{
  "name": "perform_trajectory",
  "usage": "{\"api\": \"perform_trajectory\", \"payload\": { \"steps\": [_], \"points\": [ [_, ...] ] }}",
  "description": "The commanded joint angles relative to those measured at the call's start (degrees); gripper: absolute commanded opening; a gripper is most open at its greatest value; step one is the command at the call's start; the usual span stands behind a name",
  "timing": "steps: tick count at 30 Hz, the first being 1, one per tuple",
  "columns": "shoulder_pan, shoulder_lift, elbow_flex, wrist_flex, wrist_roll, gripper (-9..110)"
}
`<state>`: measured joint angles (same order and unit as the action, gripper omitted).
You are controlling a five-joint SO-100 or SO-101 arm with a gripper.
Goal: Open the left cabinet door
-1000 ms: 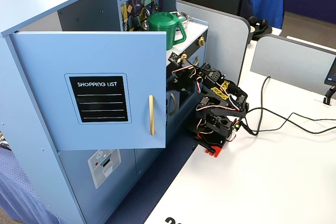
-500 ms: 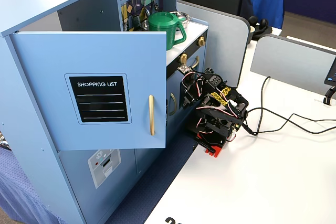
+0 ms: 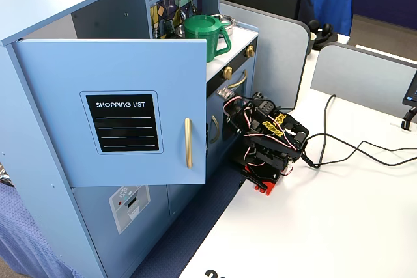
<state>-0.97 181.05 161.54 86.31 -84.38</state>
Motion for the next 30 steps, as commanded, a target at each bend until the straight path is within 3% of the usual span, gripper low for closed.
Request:
{"api": "perform_trajectory", "payload": {
  "steps": [1, 30],
  "points": [
    [-1.85, 0.88, 5.89, 1.76, -0.44, 6],
    [-2.72, 1.05, 10.20, 1.41, -2.29, 0]
  ]
}}
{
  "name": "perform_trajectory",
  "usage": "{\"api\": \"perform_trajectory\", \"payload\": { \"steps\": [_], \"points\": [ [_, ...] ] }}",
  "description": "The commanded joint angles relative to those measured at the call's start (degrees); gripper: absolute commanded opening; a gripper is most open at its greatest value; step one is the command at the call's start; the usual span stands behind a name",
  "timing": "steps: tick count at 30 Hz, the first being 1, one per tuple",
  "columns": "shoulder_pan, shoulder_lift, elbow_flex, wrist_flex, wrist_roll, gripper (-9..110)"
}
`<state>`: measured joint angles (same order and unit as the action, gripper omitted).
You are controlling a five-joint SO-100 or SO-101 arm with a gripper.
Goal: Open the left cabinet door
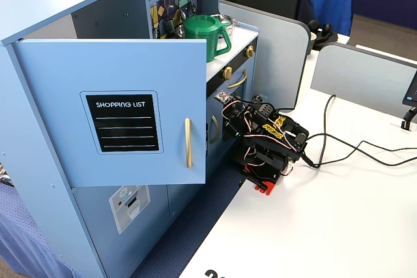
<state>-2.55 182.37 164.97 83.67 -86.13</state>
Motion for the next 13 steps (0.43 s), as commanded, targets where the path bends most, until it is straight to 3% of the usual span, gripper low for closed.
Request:
{"api": "perform_trajectory", "payload": {
  "steps": [1, 13],
  "points": [
    [-1.14, -0.26, 6.77, 4.04, -0.79, 0],
    [-1.14, -0.26, 6.77, 4.04, -0.26, 1]
  ]
}}
